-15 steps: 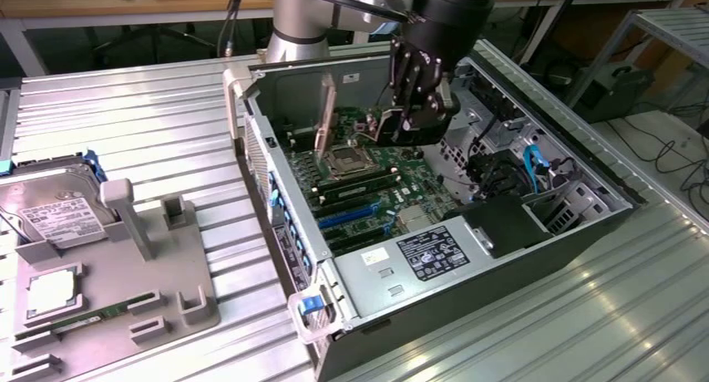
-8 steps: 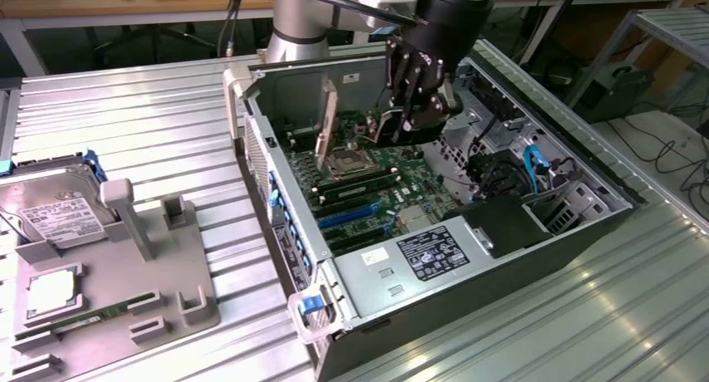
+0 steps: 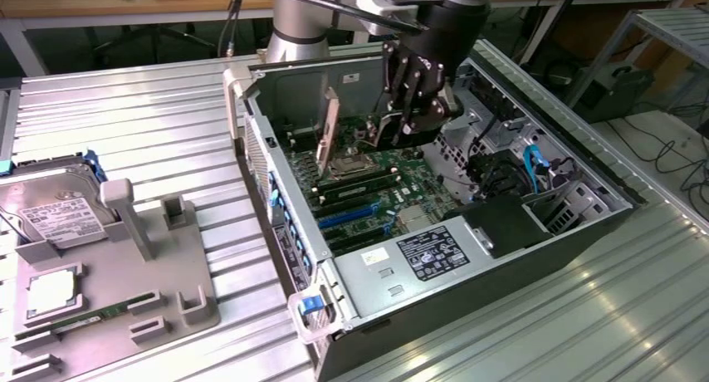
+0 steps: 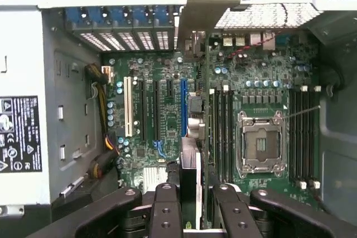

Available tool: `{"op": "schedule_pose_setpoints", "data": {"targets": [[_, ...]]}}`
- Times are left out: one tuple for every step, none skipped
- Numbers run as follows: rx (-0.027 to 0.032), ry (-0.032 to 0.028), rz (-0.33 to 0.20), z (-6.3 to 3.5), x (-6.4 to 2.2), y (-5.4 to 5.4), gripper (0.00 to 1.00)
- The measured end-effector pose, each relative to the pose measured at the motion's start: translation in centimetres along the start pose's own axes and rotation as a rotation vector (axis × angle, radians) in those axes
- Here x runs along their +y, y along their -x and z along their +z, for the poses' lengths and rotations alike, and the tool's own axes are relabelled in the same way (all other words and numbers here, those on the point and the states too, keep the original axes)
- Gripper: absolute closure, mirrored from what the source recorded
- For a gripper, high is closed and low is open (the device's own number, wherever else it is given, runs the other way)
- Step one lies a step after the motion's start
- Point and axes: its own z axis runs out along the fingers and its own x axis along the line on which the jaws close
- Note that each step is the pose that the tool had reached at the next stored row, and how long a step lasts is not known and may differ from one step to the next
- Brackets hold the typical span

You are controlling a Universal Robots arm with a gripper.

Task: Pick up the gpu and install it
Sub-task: 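Insert the gpu into the slot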

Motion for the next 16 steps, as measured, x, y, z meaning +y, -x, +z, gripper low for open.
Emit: {"op": "schedule_pose_setpoints", "data": {"targets": [[0.001,0.0002,-0.019,0.08,-0.01,0.0,0.73],[0.0018,0.0004,-0.035,0.15,-0.01,0.0,0.73],[0.0029,0.0007,-0.056,0.22,-0.02,0.0,0.73],[0.0038,0.0009,-0.073,0.28,-0.02,0.0,0.73],[0.0048,0.0011,-0.092,0.33,-0.02,0.0,0.73],[0.0053,0.0013,-0.102,0.34,-0.02,0.0,0.73],[0.0053,0.0013,-0.102,0.34,-0.02,0.0,0.73],[0.0054,0.0013,-0.103,0.34,-0.02,0.0,0.73],[0.0054,0.0013,-0.103,0.34,-0.02,0.0,0.73],[0.0053,0.0012,-0.103,0.35,-0.02,0.0,0.73],[0.0053,0.0012,-0.103,0.35,-0.03,0.0,0.73],[0.0055,0.0013,-0.108,0.37,-0.03,0.01,0.73],[0.0061,0.0014,-0.122,0.44,-0.04,0.01,0.73],[0.007,0.0017,-0.137,0.56,-0.04,0.01,0.73],[0.0079,0.0019,-0.153,0.71,-0.05,0.01,0.73],[0.0089,0.0021,-0.173,0.88,-0.06,0.01,0.73]]}}
